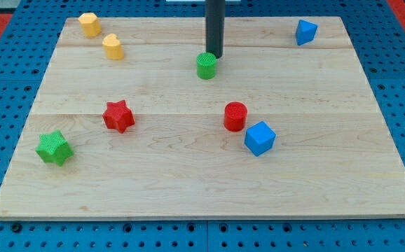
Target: Move the triangle diagonally top right to green circle
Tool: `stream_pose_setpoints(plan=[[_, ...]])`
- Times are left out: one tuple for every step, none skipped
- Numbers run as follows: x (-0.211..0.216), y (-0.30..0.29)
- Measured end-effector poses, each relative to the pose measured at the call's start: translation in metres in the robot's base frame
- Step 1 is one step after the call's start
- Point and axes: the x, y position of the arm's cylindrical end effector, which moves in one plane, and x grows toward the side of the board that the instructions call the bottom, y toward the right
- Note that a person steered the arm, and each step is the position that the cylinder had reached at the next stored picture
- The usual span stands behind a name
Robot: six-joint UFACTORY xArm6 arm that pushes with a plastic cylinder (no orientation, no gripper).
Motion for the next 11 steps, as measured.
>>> stream_pose_setpoints(plan=[[0.011,0.033],[0.021,0.13],[0.004,0.203],[-0.034,0.231],[-0.048,0.203],[-0.055,0.163],[-0.062,0.161],[-0.081,0.203],[-0.096,0.168],[-0.075,0.13],[-0.045,0.12]])
